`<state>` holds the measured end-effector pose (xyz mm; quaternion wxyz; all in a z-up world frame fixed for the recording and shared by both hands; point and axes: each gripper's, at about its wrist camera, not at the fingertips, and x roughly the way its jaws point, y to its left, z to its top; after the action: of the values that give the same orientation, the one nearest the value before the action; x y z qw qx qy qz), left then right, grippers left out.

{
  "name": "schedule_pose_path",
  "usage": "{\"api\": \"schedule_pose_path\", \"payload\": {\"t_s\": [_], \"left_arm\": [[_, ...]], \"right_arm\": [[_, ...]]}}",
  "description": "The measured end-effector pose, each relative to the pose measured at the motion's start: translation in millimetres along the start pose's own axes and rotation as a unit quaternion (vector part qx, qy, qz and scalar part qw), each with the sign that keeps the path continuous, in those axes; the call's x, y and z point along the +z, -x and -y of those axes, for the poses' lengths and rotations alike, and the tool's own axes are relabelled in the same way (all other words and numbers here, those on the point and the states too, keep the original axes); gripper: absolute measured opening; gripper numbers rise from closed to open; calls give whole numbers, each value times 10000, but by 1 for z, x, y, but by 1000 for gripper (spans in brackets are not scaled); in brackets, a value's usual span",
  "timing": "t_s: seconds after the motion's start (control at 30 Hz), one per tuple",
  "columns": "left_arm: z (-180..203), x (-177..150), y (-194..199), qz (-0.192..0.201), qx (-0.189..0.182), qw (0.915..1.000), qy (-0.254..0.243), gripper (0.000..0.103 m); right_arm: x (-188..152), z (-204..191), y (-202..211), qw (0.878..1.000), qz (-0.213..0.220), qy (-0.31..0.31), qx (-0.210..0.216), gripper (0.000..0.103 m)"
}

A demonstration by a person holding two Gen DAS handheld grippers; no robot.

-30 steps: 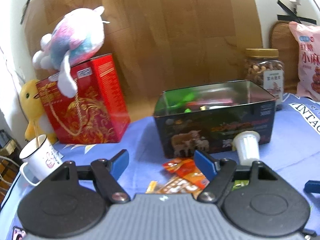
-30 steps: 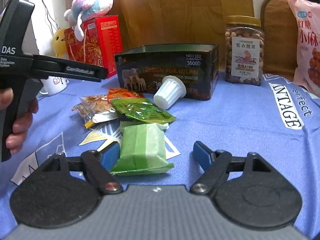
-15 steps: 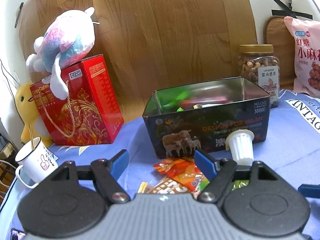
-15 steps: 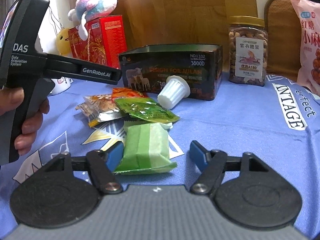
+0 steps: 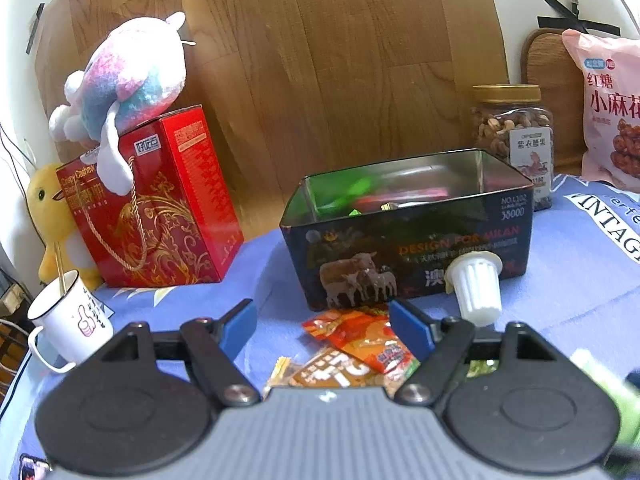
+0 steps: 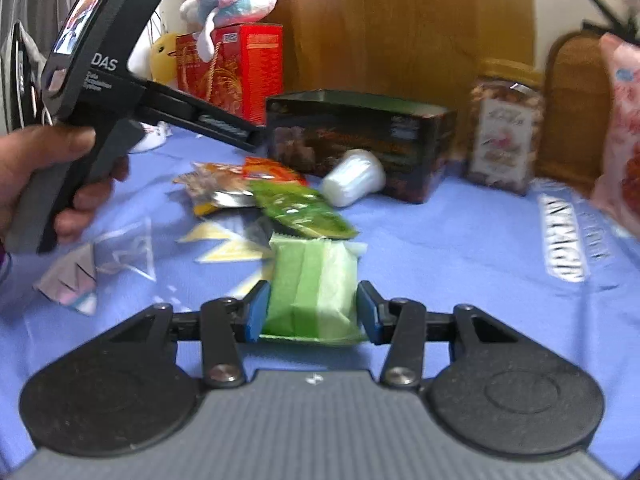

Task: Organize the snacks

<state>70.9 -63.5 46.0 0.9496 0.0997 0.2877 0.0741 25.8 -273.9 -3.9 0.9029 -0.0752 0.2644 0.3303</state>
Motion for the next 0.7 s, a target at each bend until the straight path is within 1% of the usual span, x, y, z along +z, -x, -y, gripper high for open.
{"api": "schedule_pose_path", "payload": {"t_s": [0.03,0.07,0.13,0.2,0.23,0.3,0.33,0.37,0.43,0.5,0.53,0.57,0.63,0.67,0.7], "left_arm": [[-1,0,1,-14,-52,10000,43,75],[-3,0,3,-20,-132,9998,115,75],[-9,1,8,12,-377,9988,302,76],[-13,3,13,13,-738,9958,533,76],[-14,4,16,-2,-998,9928,656,76],[-11,6,22,-13,-1531,9848,823,75],[-8,8,25,-19,-1824,9796,848,75],[-3,8,28,-39,-2064,9750,828,75],[12,8,30,-160,-2612,9627,692,73],[28,7,28,-352,-3008,9512,582,72],[37,5,25,-477,-3143,9467,524,69],[46,3,21,-592,-3218,9438,461,64],[64,-1,11,-840,-3273,9406,326,58],[71,-4,7,-930,-3320,9382,292,56],[77,-6,2,-1029,-3409,9340,273,55]], "right_arm": [[-1,5,4,9998,17,-10,-175,51],[-3,13,9,9990,57,-76,-435,55],[-6,25,19,9957,124,-205,-890,56],[-10,38,30,9924,201,-391,-1149,56],[-11,43,35,9912,232,-507,-1203,56],[-15,51,42,9895,257,-738,-1213,56],[-16,53,44,9898,251,-829,-1135,56],[-17,54,44,9906,237,-915,-990,56],[-19,50,43,9920,219,-971,-776,56],[-18,43,39,9935,168,-873,-717,56],[-18,41,37,9939,134,-816,-731,56],[-19,39,34,9943,83,-756,-751,56],[-18,37,31,9946,-5,-679,-779,56],[-18,36,29,9948,-52,-642,-784,56],[-19,36,28,9949,-90,-623,-785,56]]}}
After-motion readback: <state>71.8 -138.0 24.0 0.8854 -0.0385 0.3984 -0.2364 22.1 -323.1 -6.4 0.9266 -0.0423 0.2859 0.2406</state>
